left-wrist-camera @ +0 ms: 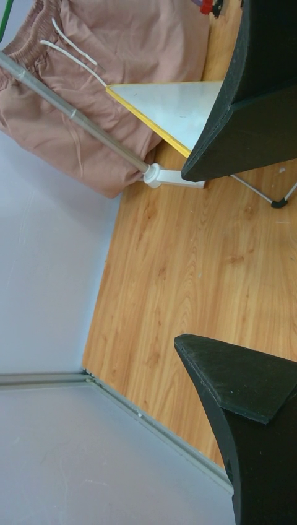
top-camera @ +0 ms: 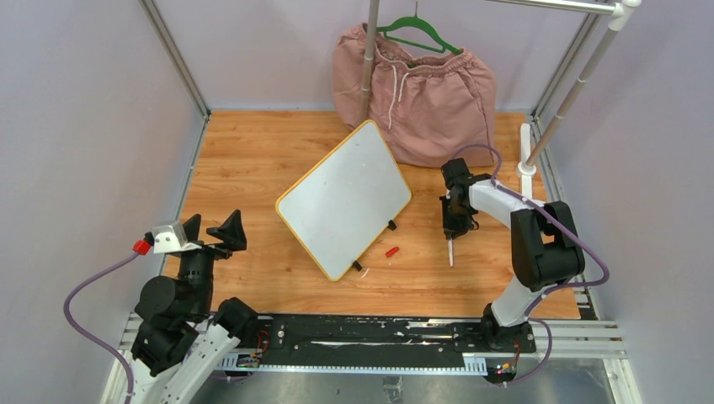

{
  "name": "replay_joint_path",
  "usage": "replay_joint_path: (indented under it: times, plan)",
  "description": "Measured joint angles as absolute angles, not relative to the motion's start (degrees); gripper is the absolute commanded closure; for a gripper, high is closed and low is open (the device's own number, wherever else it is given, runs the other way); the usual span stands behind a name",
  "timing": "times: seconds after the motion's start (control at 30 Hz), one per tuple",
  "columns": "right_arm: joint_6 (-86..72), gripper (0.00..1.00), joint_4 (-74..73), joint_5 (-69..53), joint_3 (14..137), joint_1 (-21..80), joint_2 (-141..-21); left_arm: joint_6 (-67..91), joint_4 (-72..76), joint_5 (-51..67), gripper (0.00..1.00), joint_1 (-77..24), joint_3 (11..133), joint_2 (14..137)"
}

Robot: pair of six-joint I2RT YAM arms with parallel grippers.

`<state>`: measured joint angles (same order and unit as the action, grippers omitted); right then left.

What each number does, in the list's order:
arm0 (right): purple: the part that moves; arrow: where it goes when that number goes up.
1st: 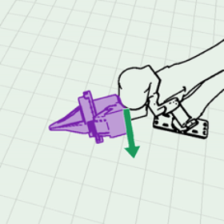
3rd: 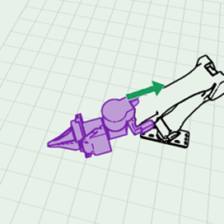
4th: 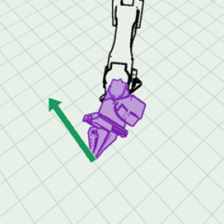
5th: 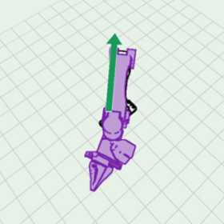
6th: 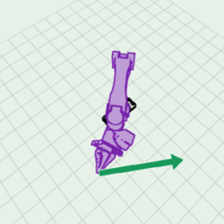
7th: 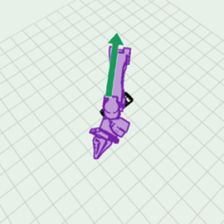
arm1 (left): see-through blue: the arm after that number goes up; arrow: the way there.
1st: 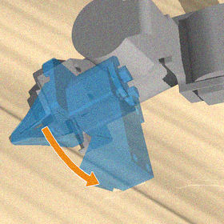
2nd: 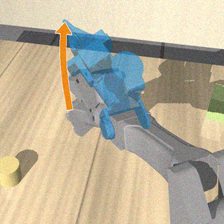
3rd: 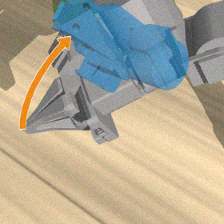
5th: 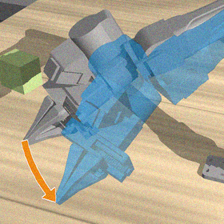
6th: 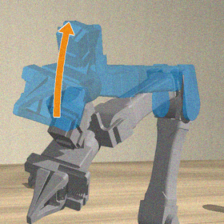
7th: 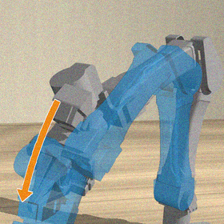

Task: Write a sentence on the whiteboard
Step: Pick up the whiteboard marker at the center of the board.

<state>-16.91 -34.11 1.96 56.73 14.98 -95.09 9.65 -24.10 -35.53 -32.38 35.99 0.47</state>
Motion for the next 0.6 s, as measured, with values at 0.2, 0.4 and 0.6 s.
replay_joint_path:
  times: [0.2,0.4,0.6]
  plan:
    - [-16.7,1.00,-33.5,1.6,55.9,14.8,-94.2,10.2,-23.7,-34.7,0.00,-32.4,36.0,0.5]
    - [-17.0,1.00,-33.2,1.4,52.3,14.7,-88.5,12.4,-23.9,-34.0,0.00,-32.4,39.6,0.5]
    - [-18.1,1.00,-35.7,1.6,51.0,16.7,-72.0,17.3,-21.6,-34.7,0.00,-32.4,45.7,0.4]
